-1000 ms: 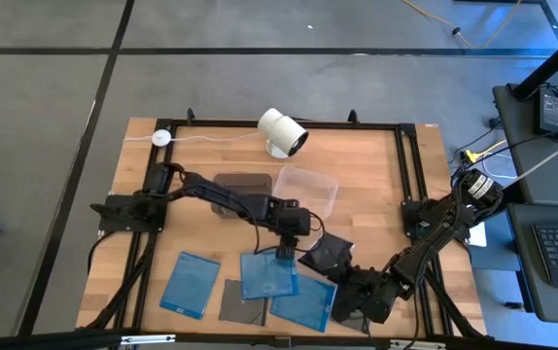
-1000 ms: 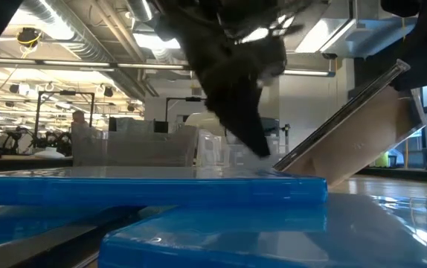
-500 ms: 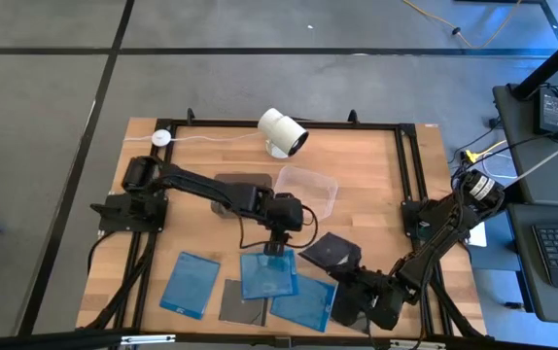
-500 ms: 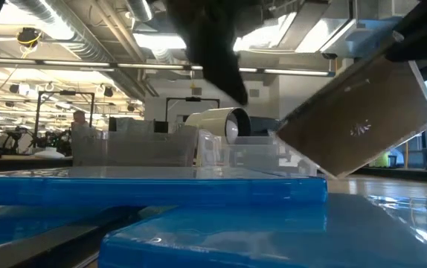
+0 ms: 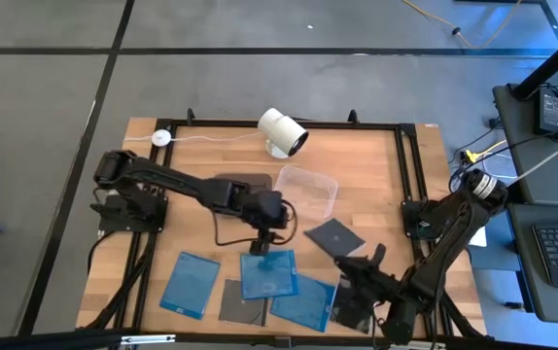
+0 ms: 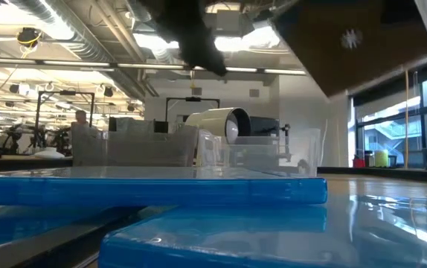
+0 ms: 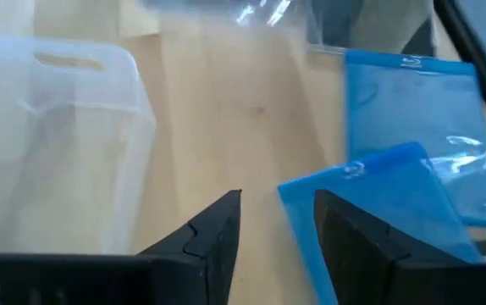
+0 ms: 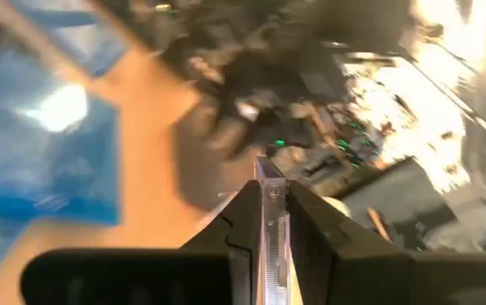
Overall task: Pick & place jewel cases by type
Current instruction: Put the top right black cd case into the transparent bin
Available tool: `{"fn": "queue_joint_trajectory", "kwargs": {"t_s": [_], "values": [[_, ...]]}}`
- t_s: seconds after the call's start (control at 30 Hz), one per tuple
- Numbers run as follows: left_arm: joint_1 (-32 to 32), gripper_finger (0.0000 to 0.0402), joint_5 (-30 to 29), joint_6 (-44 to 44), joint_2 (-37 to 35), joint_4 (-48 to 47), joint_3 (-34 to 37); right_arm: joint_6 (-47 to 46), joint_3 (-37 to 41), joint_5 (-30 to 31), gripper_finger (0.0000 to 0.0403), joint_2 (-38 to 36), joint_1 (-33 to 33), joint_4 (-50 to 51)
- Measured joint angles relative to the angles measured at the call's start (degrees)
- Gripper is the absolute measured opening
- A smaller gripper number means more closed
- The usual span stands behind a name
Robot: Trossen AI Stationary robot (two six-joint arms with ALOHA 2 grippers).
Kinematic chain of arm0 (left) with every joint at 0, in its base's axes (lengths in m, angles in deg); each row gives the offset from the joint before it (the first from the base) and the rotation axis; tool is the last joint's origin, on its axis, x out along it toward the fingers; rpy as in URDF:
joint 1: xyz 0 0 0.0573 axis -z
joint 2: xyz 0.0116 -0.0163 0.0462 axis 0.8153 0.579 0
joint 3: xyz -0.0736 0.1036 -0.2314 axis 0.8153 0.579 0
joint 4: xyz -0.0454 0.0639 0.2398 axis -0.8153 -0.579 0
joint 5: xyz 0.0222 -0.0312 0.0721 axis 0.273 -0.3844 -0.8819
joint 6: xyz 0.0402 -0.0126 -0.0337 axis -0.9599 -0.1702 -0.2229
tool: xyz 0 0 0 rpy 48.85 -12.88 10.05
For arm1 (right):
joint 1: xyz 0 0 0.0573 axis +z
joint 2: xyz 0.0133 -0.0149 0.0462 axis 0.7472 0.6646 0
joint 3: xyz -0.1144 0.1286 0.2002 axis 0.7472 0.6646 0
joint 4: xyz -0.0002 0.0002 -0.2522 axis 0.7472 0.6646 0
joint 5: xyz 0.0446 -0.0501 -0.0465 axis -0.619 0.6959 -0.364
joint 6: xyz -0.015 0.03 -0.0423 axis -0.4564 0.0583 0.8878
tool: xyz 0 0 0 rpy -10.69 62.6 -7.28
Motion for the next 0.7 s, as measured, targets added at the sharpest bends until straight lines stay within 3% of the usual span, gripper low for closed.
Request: {"fn": "queue_joint_trajectory", "kwargs": {"t_s": [0.17, 0.4, 0.5, 0.6, 0.7], "values": [[2.27, 0.0149, 0.24, 2.43, -5.9, 18.64, 13.31, -10.87, -1.05, 1.2, 0.005, -5.6, -1.15, 7.39], [3.58, 0.0148, -5.32, 2.06, -6.43, 50.97, 27.17, -13.98, -1.11, -6.92, 0.005, -12.62, -7.47, 6.91], [3.52, 0.0148, -10.35, 1.98, -5.73, 58.65, 30.22, -10.88, -1.11, -8.46, 0.005, -13.2, -10.77, 6.54], [3.48, 0.015, -14.59, 2.71, -5.72, 59.69, 31.81, -5.9, -1.08, -8.97, 0.005, -13.46, -14.46, 6.47], [3.48, 0.015, -15.25, 3.4, -5.72, 59.44, 32.43, -3.79, -1.08, -11.74, 0.005, -13.62, -18.99, 6.11]]}}
